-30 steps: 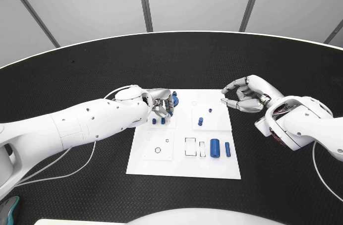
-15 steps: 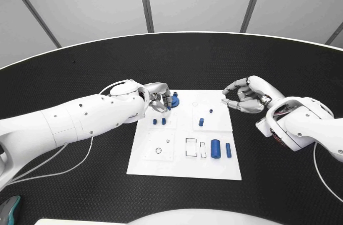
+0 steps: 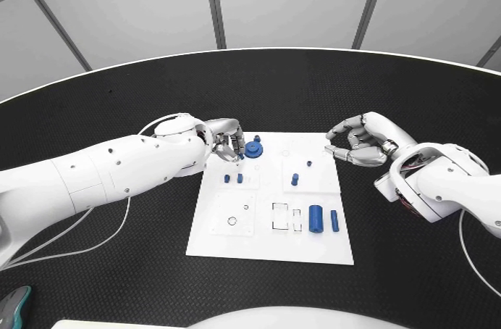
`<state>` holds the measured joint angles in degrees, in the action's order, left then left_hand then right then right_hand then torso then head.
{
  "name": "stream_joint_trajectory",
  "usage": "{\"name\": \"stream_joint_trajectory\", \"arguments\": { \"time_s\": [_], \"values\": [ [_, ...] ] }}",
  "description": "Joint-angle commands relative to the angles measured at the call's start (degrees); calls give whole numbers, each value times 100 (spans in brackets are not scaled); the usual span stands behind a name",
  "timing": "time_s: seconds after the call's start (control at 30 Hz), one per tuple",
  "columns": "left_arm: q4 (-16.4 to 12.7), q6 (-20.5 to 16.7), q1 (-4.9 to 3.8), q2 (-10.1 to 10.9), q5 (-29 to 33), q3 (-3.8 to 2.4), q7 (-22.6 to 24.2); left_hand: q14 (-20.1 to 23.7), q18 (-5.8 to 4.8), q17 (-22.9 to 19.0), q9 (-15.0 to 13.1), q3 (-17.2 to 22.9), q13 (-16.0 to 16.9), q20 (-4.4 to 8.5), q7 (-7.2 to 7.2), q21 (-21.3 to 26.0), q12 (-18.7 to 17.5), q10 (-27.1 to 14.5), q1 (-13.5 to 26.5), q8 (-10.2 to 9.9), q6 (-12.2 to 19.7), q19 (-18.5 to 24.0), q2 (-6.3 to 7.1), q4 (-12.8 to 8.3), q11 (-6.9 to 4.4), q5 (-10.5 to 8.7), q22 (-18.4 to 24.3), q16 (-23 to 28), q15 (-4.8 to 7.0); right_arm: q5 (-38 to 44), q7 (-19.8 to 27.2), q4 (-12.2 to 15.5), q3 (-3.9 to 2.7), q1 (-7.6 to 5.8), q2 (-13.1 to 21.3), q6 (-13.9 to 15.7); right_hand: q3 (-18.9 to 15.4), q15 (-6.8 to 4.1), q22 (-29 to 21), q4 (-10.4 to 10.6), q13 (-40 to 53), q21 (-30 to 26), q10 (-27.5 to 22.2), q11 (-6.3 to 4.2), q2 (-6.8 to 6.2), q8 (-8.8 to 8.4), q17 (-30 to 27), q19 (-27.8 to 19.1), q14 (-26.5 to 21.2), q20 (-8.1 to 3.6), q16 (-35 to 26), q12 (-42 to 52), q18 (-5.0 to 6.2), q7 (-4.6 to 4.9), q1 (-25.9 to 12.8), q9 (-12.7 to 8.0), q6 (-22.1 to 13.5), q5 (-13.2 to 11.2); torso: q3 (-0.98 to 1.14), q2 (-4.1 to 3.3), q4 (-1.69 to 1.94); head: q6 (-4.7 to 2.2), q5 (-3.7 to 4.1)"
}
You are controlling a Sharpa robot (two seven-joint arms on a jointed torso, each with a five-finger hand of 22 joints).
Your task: Assemble the parts on the task board
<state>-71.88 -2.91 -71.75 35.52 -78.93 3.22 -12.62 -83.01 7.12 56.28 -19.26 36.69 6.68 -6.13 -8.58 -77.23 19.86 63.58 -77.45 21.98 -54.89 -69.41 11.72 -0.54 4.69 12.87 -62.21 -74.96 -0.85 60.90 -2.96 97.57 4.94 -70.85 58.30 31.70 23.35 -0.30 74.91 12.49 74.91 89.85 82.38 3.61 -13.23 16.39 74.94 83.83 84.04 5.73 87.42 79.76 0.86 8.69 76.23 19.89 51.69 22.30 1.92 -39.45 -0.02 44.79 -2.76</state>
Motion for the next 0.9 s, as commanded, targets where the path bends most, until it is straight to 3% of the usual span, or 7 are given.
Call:
{"name": "stream_joint_trajectory", "arguments": {
  "time_s": [0.03,0.9],
  "values": [
    [-3,44,-1,34,14,0,-9,7,-82,-7,0,-11,7,8,-13,-24,-27,40,66,5,-43,-45,-4,22,-1,-12,-5,-19,44,0,-1,0,0,0,2,-1,25,-34,1509,8,606,15,20,-5,-10,21,913,617,460,-37,-22,19,-86,-18,48,-10,26,14,-3,-5,3,8,0],
    [145,277,0,-18,191,2,-69,10,-80,-22,-2,-17,7,11,-8,-20,-43,59,69,-1,-57,-38,-4,19,-7,-16,4,-20,49,0,-4,8,0,0,7,3,25,-34,1509,8,606,15,20,-5,-10,21,913,617,460,-37,-22,19,-86,-18,48,-10,26,14,-1,-16,-3,47,-25]
  ]
}}
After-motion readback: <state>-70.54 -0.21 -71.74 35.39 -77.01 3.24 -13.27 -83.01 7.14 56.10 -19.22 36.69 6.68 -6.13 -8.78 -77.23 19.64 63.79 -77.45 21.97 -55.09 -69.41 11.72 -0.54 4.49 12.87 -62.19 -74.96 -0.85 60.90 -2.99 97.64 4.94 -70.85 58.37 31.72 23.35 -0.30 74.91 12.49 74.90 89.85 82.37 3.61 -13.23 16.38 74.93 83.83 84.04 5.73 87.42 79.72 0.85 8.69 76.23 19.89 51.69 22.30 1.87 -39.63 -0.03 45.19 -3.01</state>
